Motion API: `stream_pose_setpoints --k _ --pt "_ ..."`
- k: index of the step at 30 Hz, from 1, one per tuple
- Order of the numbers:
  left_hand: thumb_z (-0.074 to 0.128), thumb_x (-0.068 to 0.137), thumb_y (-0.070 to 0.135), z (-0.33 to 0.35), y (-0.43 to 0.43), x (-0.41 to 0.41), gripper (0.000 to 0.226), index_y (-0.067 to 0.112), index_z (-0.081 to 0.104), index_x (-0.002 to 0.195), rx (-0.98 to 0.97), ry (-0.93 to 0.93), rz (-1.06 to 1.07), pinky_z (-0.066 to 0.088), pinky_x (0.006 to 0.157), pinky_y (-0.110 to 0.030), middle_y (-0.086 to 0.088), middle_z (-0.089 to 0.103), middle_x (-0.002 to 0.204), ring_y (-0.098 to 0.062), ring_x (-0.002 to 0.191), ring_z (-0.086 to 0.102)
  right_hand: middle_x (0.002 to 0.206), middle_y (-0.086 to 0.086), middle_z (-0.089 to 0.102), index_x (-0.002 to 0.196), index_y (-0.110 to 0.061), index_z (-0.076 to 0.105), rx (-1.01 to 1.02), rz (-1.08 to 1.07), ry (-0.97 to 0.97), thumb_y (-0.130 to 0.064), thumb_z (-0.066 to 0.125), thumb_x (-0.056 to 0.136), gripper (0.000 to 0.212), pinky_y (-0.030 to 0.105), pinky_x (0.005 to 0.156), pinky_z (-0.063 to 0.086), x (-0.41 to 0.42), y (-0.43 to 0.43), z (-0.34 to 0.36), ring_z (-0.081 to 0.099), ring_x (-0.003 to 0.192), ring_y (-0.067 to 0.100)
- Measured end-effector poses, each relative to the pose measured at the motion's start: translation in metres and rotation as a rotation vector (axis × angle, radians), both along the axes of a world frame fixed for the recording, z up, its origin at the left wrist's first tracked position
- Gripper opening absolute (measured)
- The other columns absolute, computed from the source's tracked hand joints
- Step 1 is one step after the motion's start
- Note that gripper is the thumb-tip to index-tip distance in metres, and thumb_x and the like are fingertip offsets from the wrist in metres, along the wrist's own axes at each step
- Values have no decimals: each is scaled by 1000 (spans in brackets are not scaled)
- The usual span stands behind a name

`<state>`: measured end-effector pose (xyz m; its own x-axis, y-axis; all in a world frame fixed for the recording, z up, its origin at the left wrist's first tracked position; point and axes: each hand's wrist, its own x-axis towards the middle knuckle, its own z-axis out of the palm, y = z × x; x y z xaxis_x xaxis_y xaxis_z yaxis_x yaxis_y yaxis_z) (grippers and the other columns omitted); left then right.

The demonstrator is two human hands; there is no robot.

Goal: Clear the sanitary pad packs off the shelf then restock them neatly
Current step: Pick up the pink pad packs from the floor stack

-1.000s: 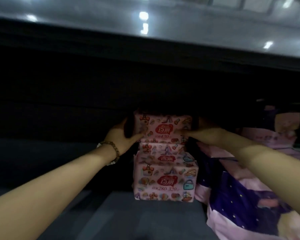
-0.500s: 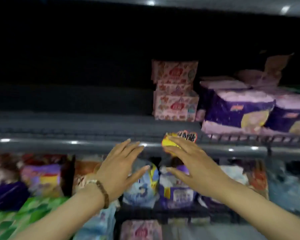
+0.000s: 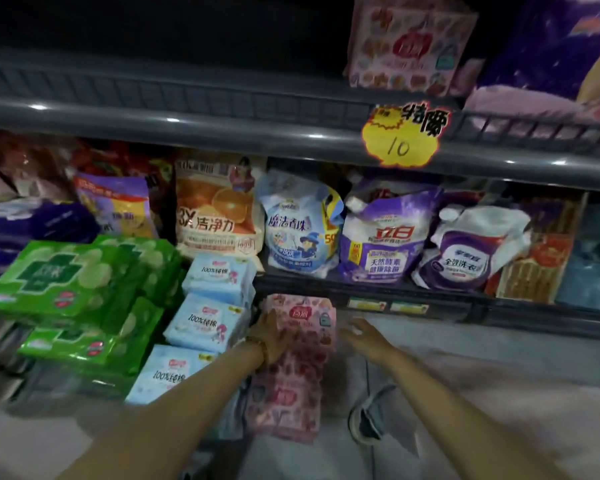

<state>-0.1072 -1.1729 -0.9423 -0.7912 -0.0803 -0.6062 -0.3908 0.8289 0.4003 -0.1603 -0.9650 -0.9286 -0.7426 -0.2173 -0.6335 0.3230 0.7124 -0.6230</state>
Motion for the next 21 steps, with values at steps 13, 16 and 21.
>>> stream_pose_setpoints --k 13,16,21 --pt "39 99 43 -69 -3 -38 61 8 25 148 271 -137 695 35 99 -27 -11 33 150 -28 133 39 117 1 62 121 -10 51 -185 -228 -267 -44 62 88 49 27 77 51 -10 -18 -96 61 101 17" --pt "41 98 45 -72 -2 -41 63 7 30 146 302 -160 705 34 102 -29 -12 35 149 -27 133 39 100 3 71 105 -7 61 -255 -294 -316 -35 57 94 30 20 67 50 -12 -26 -96 66 86 12" --pt "60 84 52 -75 1 -41 98 1 7 149 365 -108 791 30 112 -37 -13 28 152 -29 137 34 80 -3 72 105 -5 62 -313 -453 -252 -39 63 89 37 16 51 46 -16 -22 -95 68 67 5"
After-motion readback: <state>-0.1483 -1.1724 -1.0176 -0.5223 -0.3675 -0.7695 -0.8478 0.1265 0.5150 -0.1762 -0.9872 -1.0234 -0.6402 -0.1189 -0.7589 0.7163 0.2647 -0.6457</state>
